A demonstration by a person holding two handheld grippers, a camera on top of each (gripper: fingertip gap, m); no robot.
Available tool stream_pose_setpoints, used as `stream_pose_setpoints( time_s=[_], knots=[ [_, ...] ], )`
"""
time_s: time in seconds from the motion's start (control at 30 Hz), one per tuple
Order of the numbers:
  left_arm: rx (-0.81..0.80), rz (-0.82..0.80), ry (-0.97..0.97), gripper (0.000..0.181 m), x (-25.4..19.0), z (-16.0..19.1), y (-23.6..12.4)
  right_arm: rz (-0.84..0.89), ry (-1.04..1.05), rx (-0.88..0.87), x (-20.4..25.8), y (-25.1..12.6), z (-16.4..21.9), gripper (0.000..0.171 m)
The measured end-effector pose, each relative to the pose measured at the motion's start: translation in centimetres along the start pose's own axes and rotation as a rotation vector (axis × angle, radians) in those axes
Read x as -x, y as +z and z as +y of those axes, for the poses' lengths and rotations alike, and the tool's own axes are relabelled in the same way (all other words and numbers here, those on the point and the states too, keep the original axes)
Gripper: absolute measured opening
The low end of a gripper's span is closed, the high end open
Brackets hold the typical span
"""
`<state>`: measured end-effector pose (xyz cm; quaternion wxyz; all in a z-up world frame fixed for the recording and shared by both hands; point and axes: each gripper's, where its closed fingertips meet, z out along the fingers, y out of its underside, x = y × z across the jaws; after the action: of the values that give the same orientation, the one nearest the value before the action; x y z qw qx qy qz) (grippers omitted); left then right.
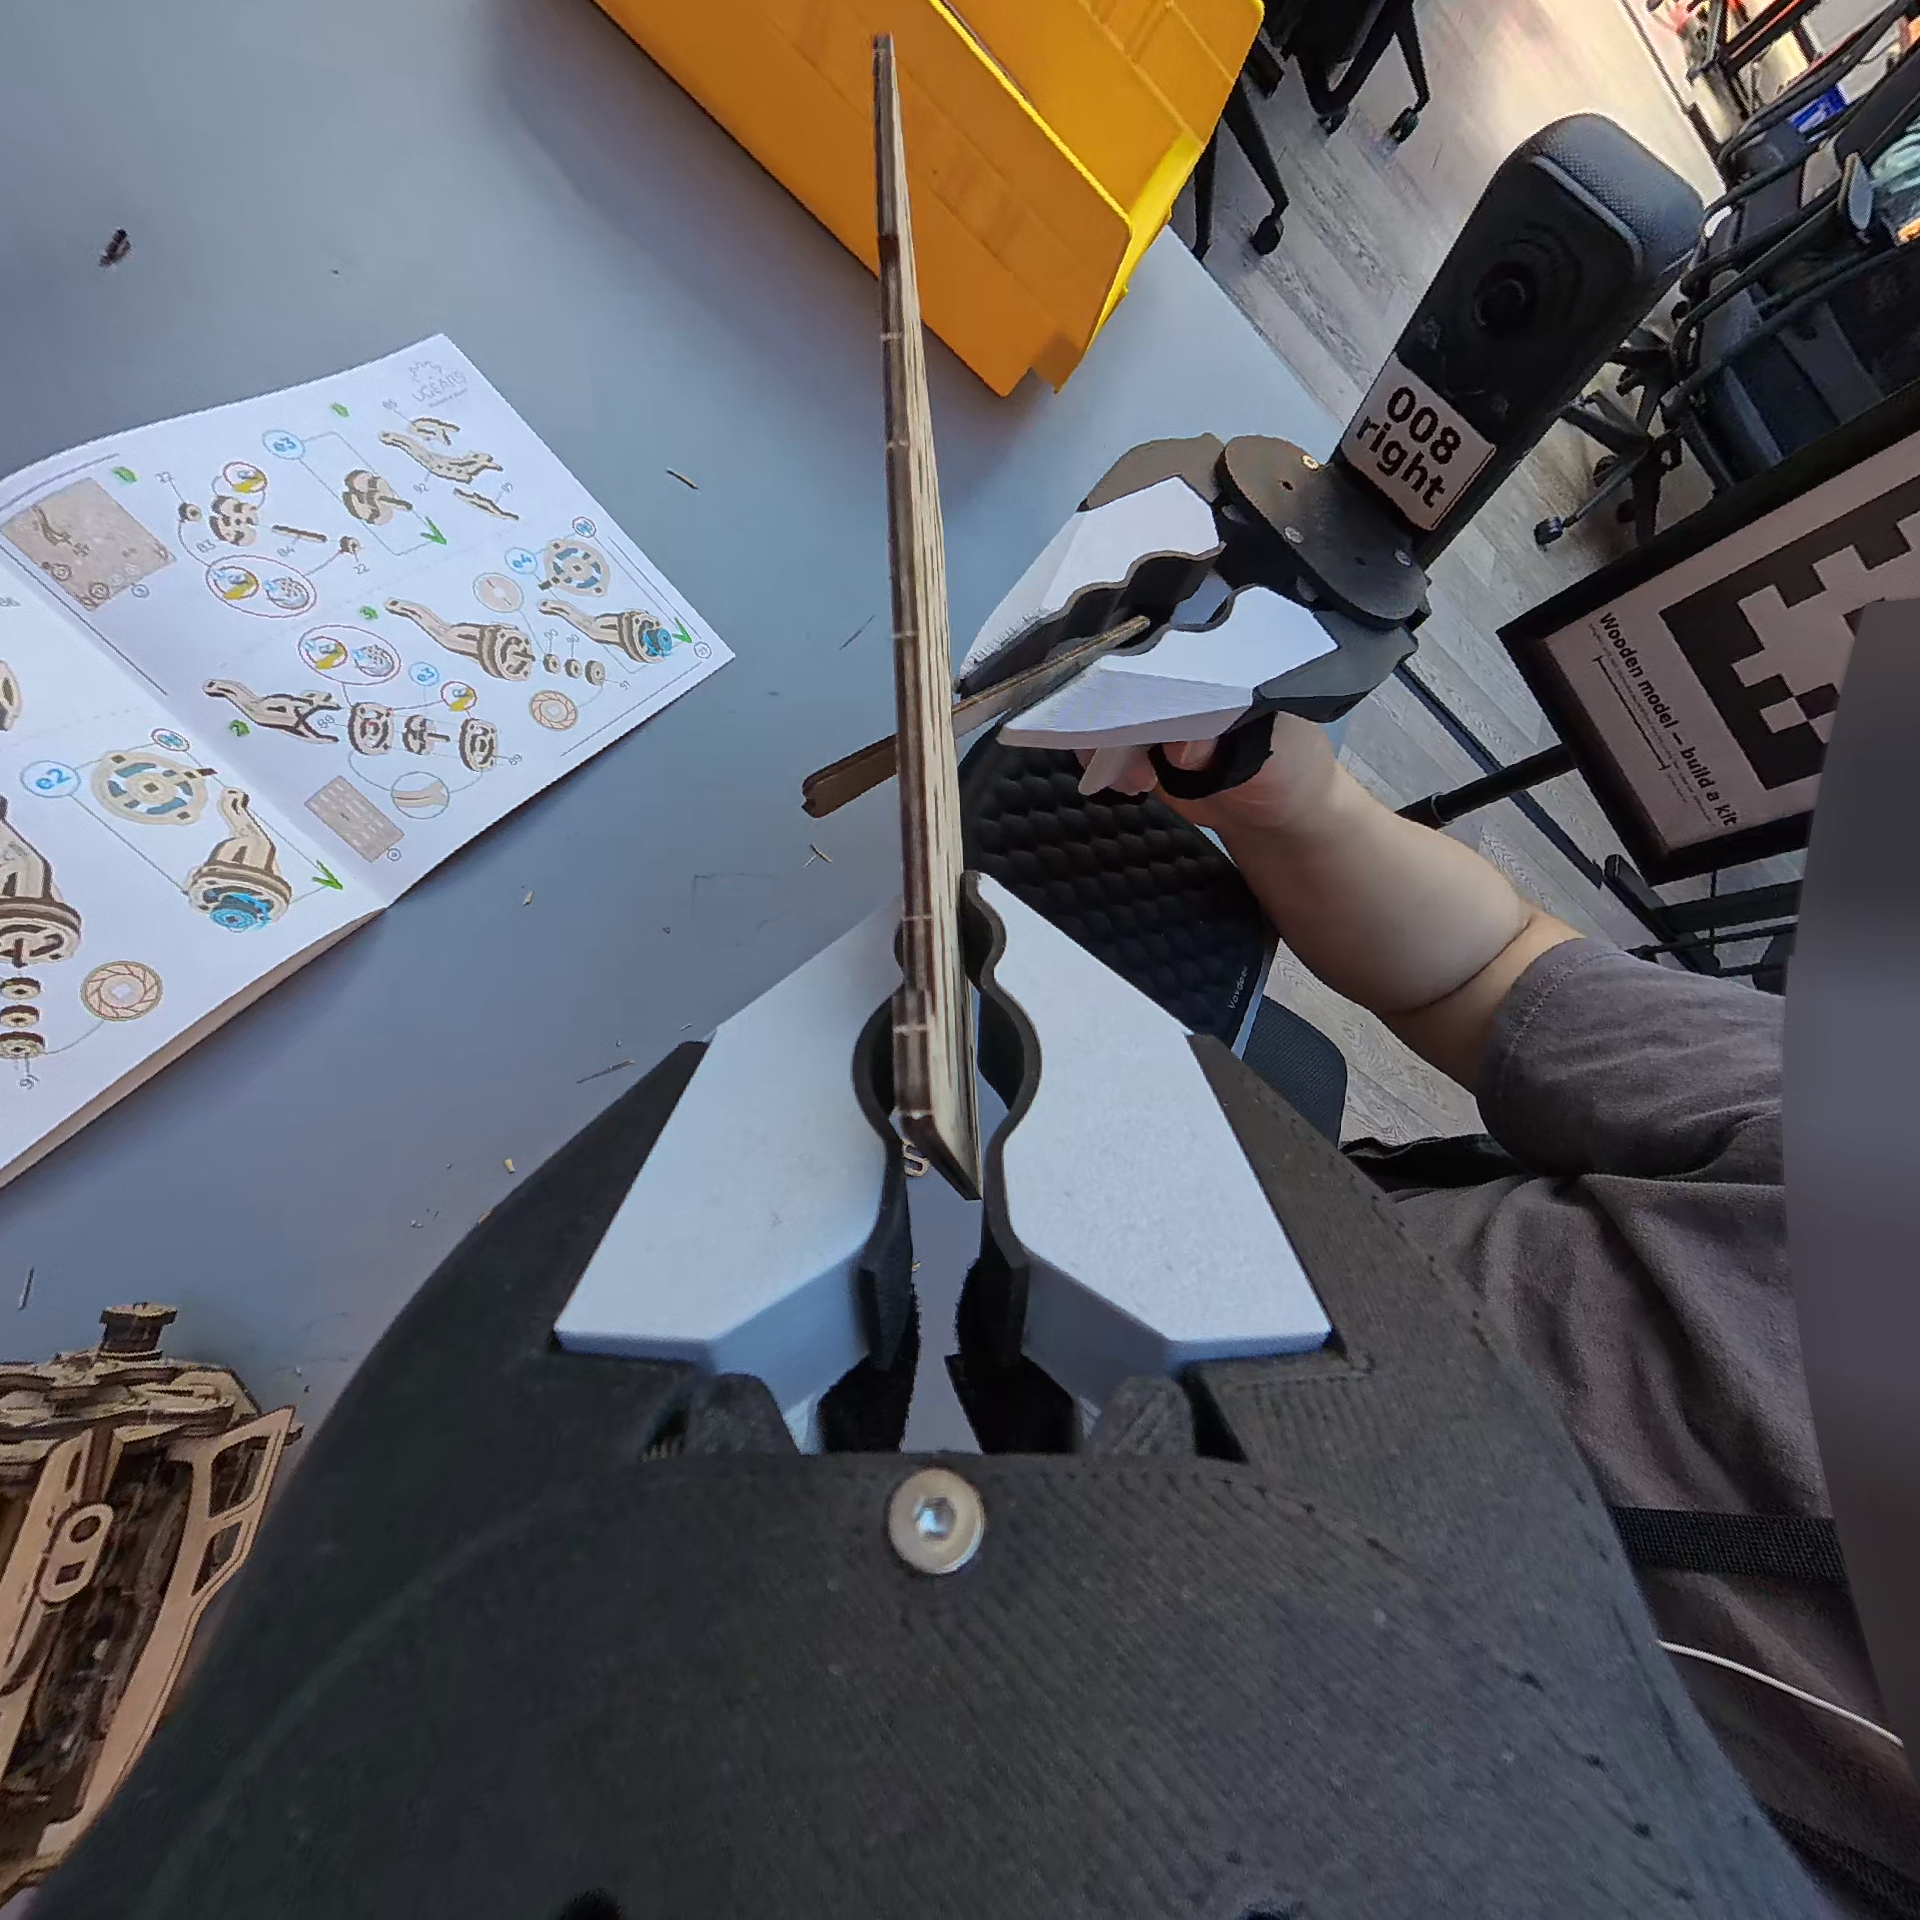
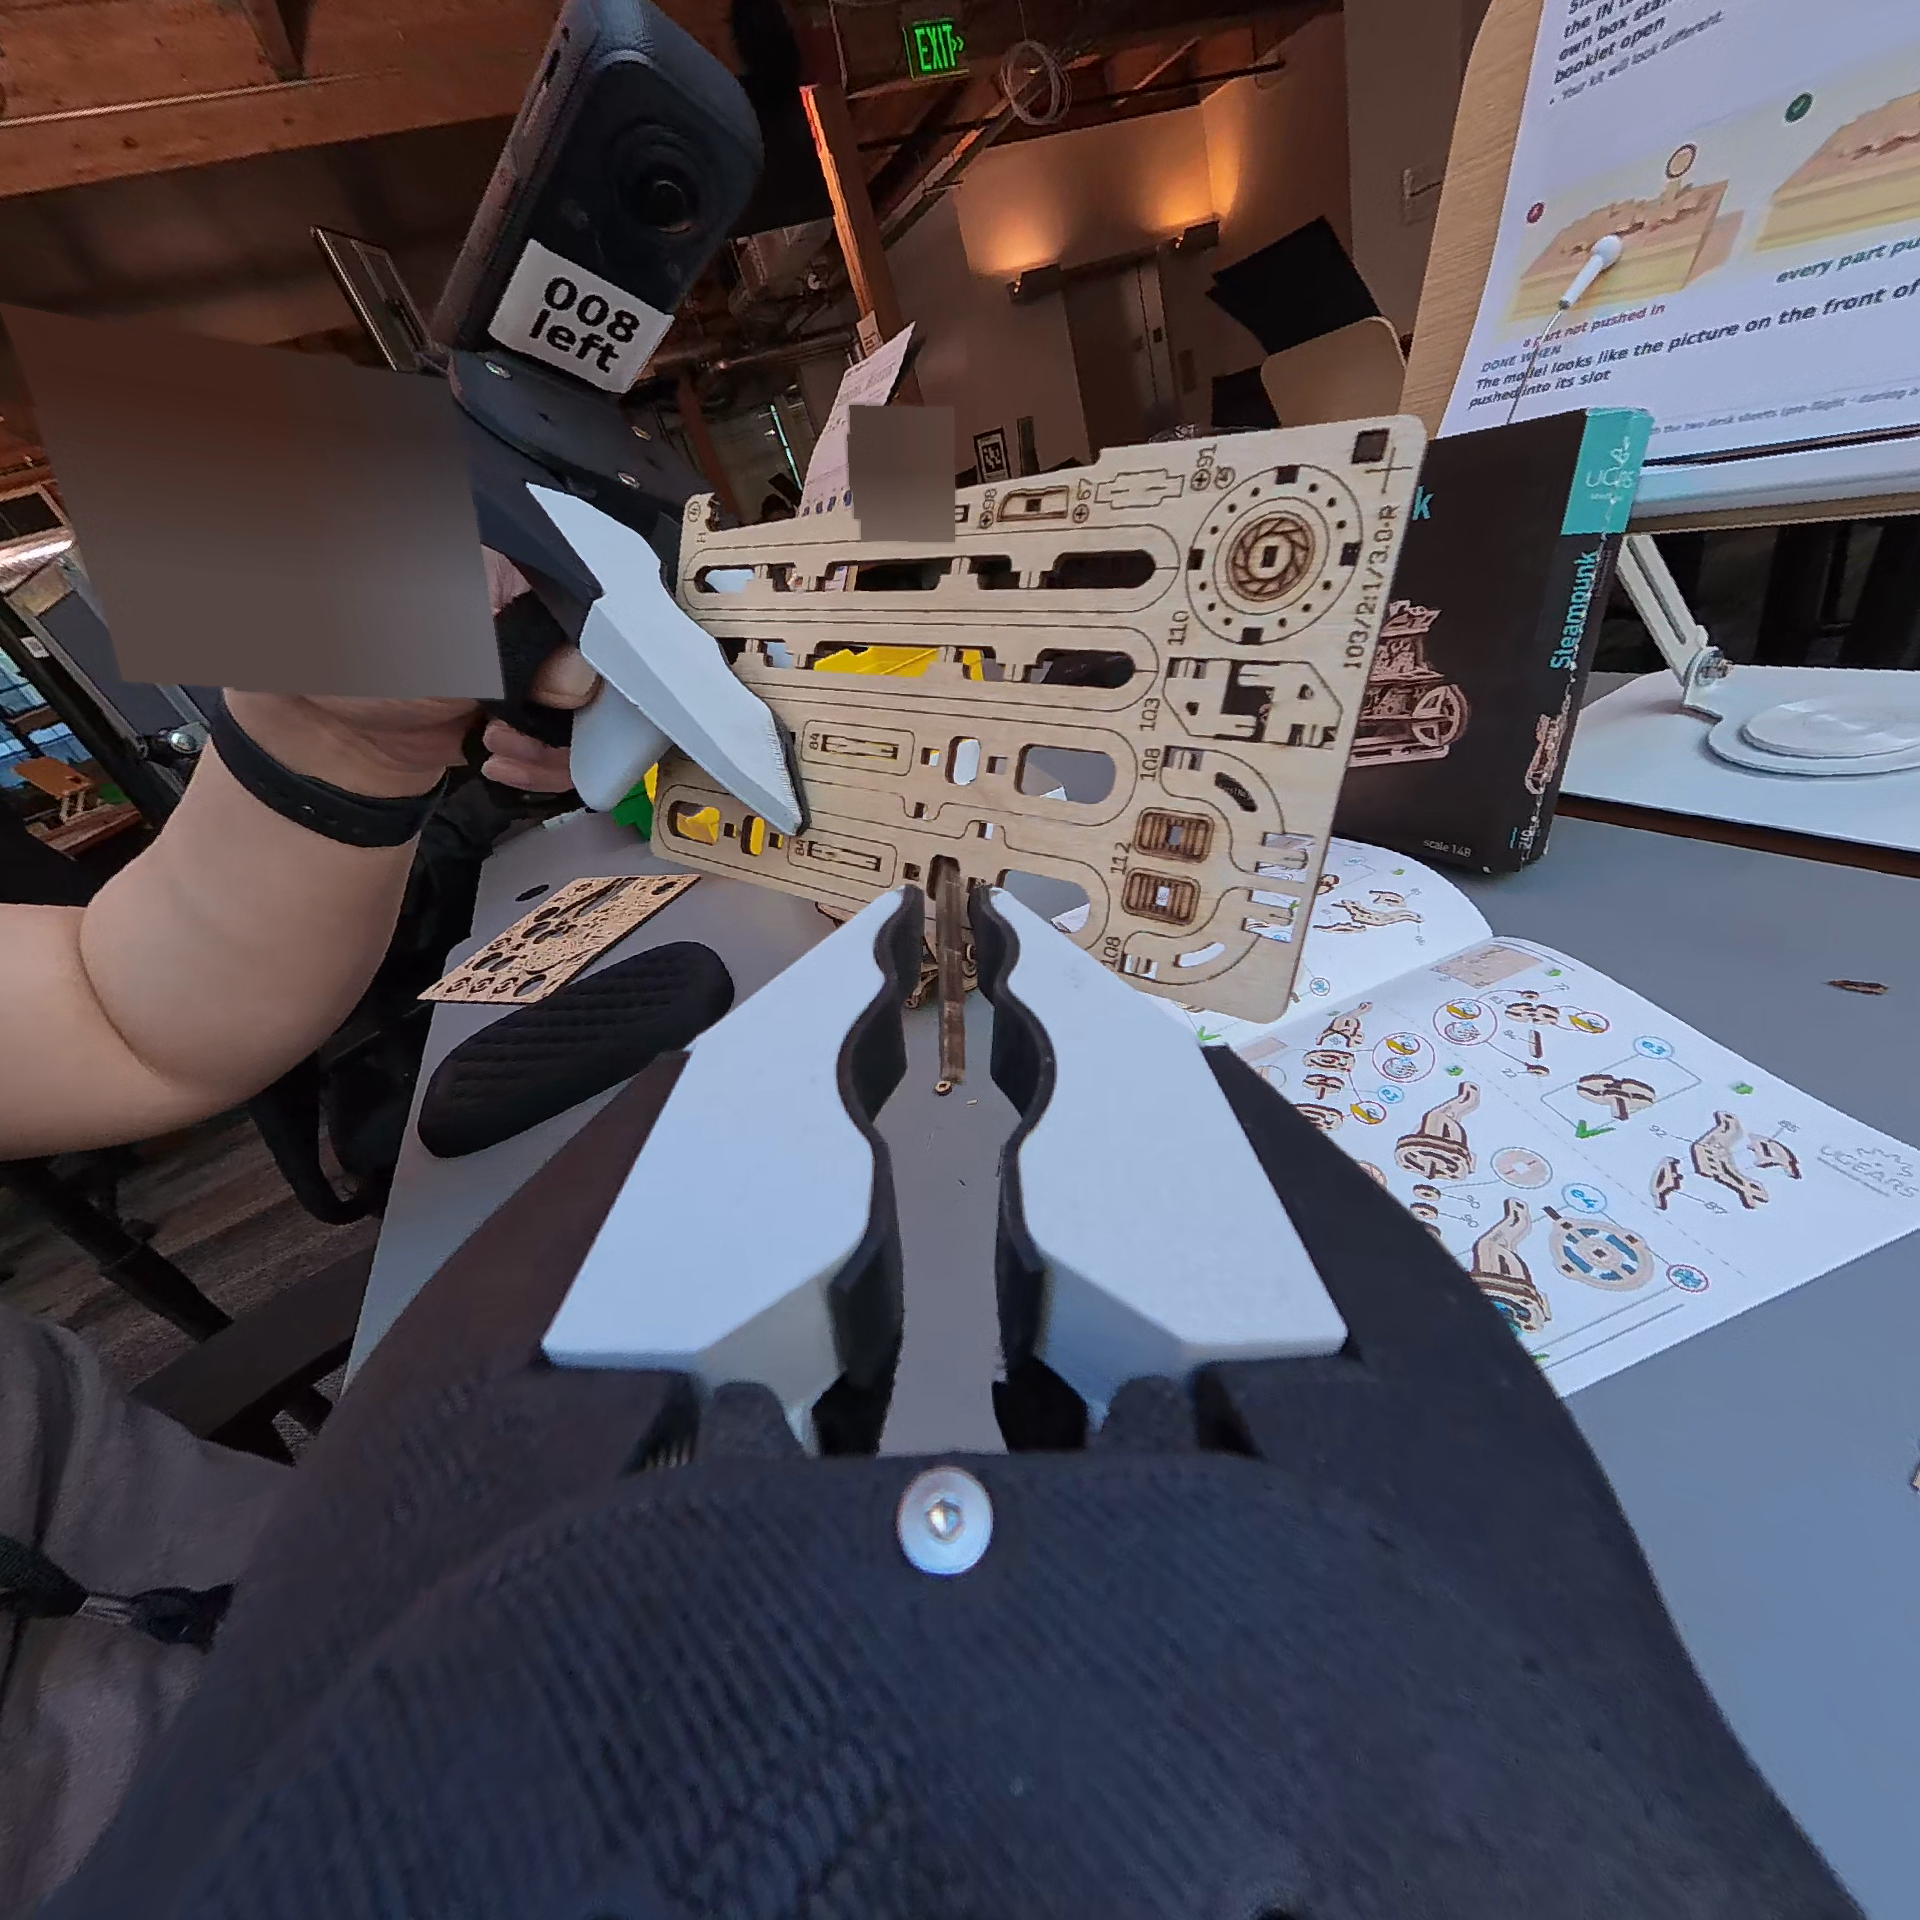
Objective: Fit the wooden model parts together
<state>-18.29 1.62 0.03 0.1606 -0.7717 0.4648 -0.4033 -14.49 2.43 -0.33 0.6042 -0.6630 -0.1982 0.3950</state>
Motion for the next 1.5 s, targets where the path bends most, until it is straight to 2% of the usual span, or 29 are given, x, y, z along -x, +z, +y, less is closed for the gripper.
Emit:
stream_pose_setpoints(
  time_s=[0.27, 0.4, 0.5, 0.63, 0.73, 0.83, 0.9, 1.07, 1.2, 1.3, 1.5],
  knots=[
    [-0.004, -0.021, 0.004, 0.002, 0.6, 0.1, 0.7, 0.021, 0.055, 0.024, -0.7, -0.1, 0.6, 0.001],
    [-0.004, -0.106, 0.021, 0.001, 2.4, 0.8, 1.3, 0.064, 0.144, 0.068, -1.8, -0.6, 1.5, 0.001],
    [-0.033, -0.077, 0.001, 0.001, 2.7, 1.0, 1.6, 0.078, 0.166, 0.079, -1.8, -1.1, 1.6, 0.001],
    [-0.075, -0.146, -0.034, 0.002, 5.5, 1.6, 1.7, 0.206, -0.003, 0.129, -2.2, -2.1, 0.8, 0.001],
    [-0.145, 0.019, -0.145, 0.002, 4.9, 1.8, 2.3, 0.091, -0.042, 0.168, 0.5, -0.8, 1.0, 0.001],
    [-0.158, 0.122, -0.235, 0.002, 5.0, 2.9, 2.8, 0.081, -0.220, 0.274, 1.4, 0.1, 2.6, 0.001],
    [-0.103, 0.126, -0.261, 0.002, 5.5, 4.5, 3.3, 0.065, -0.321, 0.300, 1.7, 0.2, 3.0, 0.001],
    [0.086, 0.134, -0.294, 0.002, 5.9, 8.4, 4.8, -0.166, -0.597, 0.426, 3.5, -0.4, 6.4, 0.001],
    [0.214, 0.172, -0.316, 0.002, 5.3, 10.3, 5.6, -0.223, -0.721, 0.529, 3.4, -0.6, 9.1, 0.002],
    [0.259, 0.218, -0.347, 0.002, 4.8, 10.8, 5.9, -0.248, -0.795, 0.608, 3.4, -0.7, 10.5, 0.002],
    [0.262, 0.248, -0.377, 0.002, 5.0, 11.1, 6.1, -0.267, -0.852, 0.641, 3.3, -0.6, 11.1, 0.002]
  ],
)
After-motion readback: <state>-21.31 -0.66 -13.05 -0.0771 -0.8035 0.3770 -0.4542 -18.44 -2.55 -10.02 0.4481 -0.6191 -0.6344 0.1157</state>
